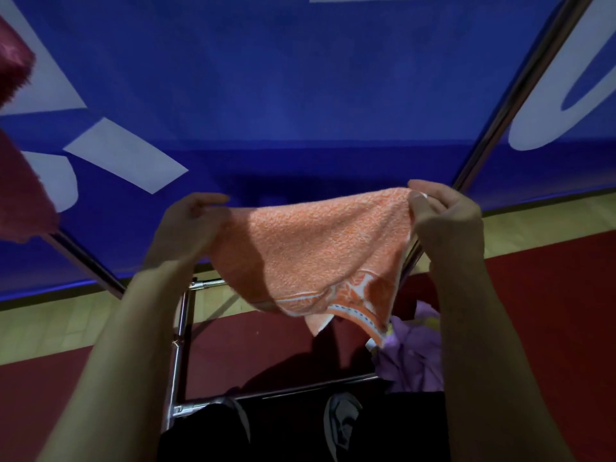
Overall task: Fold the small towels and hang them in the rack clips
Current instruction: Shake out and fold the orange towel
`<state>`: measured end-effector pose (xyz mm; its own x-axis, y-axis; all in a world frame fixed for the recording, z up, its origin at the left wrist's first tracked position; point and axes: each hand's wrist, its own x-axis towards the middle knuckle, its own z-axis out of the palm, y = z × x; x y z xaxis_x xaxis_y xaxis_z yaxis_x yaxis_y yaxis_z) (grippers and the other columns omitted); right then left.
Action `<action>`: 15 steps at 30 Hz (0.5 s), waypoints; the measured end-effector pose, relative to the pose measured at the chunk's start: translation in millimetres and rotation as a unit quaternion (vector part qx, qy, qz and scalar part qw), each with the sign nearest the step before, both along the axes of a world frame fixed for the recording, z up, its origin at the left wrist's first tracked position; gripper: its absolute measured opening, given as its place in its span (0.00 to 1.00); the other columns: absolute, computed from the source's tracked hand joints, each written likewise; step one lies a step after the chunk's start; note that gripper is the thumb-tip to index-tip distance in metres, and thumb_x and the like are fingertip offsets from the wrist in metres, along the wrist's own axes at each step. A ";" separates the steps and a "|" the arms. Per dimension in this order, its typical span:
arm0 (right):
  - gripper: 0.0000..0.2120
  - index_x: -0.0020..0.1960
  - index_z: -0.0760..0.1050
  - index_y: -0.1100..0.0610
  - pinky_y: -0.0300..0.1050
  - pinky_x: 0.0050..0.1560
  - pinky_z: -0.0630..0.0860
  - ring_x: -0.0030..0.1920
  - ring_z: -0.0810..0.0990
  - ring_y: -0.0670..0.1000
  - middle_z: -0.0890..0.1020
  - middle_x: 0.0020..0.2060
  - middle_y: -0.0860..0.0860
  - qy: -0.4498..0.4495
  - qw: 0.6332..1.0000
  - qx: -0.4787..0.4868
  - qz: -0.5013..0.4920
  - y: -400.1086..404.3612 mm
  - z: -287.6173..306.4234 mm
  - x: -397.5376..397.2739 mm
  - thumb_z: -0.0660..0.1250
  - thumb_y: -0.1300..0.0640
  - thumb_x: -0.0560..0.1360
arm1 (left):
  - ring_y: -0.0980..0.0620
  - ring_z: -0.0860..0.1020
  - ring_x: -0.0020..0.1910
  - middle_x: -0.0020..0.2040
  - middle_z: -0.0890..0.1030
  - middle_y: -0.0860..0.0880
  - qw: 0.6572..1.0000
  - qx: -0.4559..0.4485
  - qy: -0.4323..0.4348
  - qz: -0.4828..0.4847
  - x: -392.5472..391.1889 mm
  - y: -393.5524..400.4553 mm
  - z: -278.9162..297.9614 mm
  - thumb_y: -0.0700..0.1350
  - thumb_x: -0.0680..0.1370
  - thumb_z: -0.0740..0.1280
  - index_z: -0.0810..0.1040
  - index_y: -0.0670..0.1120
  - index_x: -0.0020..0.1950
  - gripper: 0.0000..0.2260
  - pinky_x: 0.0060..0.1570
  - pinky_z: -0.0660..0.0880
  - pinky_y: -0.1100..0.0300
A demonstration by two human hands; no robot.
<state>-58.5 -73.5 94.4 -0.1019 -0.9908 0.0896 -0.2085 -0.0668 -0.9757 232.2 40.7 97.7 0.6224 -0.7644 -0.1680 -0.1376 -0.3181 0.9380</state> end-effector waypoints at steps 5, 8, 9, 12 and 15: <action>0.08 0.55 0.83 0.51 0.40 0.38 0.76 0.38 0.82 0.48 0.86 0.42 0.51 0.033 0.999 0.003 -0.004 -1.5 1.6 -8.0 0.67 0.57 0.80 | 0.46 0.80 0.59 0.59 0.82 0.47 1.000 0.014 -0.001 0.006 13.3 4.4 -5.8 0.45 0.82 0.68 0.85 0.53 0.57 0.08 0.61 0.79 0.45; 0.08 0.53 0.83 0.50 0.43 0.38 0.75 0.38 0.80 0.55 0.86 0.42 0.55 0.034 0.999 0.000 0.003 -2.0 1.3 -11.3 0.67 0.59 0.79 | 0.48 0.81 0.55 0.57 0.83 0.44 1.000 0.017 0.014 0.015 10.3 4.1 -10.2 0.40 0.83 0.66 0.84 0.45 0.63 0.11 0.51 0.80 0.56; 0.08 0.52 0.83 0.49 0.43 0.39 0.75 0.38 0.81 0.56 0.86 0.42 0.54 0.033 0.999 0.000 0.005 -1.9 2.2 -12.8 0.67 0.59 0.79 | 0.47 0.82 0.56 0.57 0.83 0.43 1.000 0.017 0.018 0.016 9.2 3.0 -11.0 0.39 0.82 0.66 0.84 0.44 0.63 0.11 0.50 0.80 0.57; 0.08 0.53 0.83 0.49 0.43 0.48 0.80 0.42 0.85 0.45 0.86 0.41 0.45 0.022 1.000 0.010 0.008 -2.7 4.8 -18.7 0.67 0.59 0.79 | 0.44 0.82 0.57 0.59 0.83 0.41 0.999 0.011 0.028 0.013 8.3 1.7 -10.6 0.38 0.82 0.67 0.85 0.46 0.61 0.11 0.51 0.81 0.56; 0.05 0.51 0.85 0.50 0.41 0.52 0.81 0.43 0.85 0.39 0.87 0.41 0.44 0.016 1.000 0.006 0.004 0.5 6.7 -26.4 0.69 0.54 0.78 | 0.47 0.82 0.56 0.57 0.84 0.43 1.000 -0.011 -0.011 0.000 9.1 2.4 -10.2 0.40 0.80 0.69 0.86 0.54 0.54 0.10 0.54 0.80 0.56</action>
